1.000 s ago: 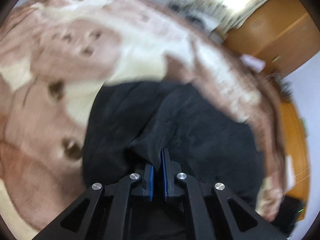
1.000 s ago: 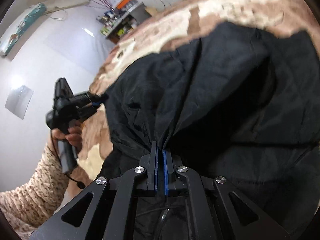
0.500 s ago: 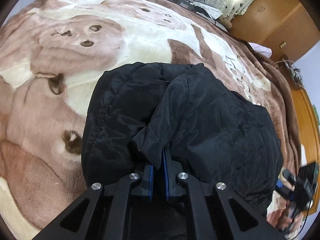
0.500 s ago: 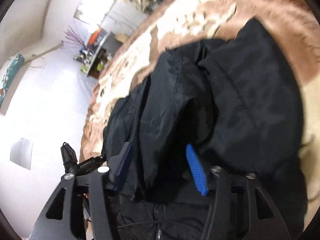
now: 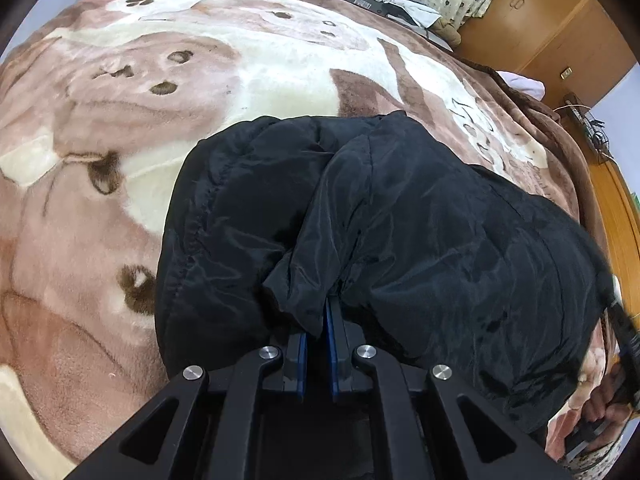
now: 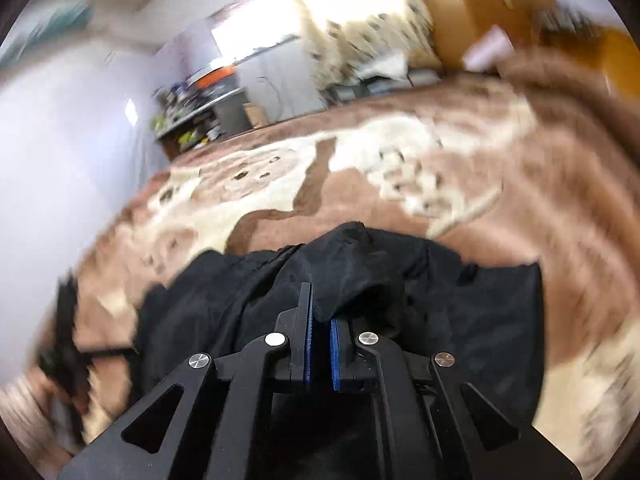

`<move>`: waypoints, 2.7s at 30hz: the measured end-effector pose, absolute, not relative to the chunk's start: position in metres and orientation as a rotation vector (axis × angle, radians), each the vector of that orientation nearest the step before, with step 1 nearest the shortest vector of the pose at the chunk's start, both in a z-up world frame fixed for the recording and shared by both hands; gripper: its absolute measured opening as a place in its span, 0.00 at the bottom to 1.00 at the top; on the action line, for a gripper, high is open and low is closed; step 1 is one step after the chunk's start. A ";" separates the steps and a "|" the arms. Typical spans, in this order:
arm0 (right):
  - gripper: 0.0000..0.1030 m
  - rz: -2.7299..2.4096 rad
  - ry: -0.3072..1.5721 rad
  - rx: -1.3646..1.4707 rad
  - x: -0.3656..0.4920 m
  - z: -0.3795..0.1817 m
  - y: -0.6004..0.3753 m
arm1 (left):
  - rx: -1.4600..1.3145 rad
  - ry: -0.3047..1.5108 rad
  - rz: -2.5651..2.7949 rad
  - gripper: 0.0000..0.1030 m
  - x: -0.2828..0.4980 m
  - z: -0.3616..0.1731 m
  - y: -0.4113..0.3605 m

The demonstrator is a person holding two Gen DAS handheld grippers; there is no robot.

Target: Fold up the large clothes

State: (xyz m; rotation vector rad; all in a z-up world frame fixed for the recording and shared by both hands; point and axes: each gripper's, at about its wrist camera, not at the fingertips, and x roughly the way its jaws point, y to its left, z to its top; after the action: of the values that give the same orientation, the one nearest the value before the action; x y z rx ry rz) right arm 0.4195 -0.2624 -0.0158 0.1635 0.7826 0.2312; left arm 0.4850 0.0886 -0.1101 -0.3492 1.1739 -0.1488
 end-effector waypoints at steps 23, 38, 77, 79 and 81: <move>0.52 0.250 0.808 -0.123 0.401 0.019 -0.223 | -0.059 0.891 -0.223 0.79 0.452 -0.009 0.050; 0.53 0.384 1.034 -0.140 0.444 -0.106 -0.183 | 0.158 1.044 -0.270 0.82 0.472 -0.119 -0.014; 0.59 0.136 0.996 -0.072 0.429 -0.114 -0.172 | 0.044 1.019 -0.076 0.94 0.468 -0.138 -0.019; 0.59 0.121 1.004 -0.069 0.431 -0.109 -0.171 | 0.034 1.031 -0.078 0.94 0.467 -0.131 -0.018; 0.60 0.106 0.995 -0.039 0.426 -0.095 -0.172 | -0.017 1.057 -0.098 0.94 0.463 -0.119 -0.013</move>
State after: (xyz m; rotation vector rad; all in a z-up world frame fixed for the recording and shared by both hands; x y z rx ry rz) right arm 0.4261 -0.1722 -0.0951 -0.0393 0.9949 0.1056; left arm 0.4634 -0.0131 -0.1193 -0.0174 1.0572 -0.0977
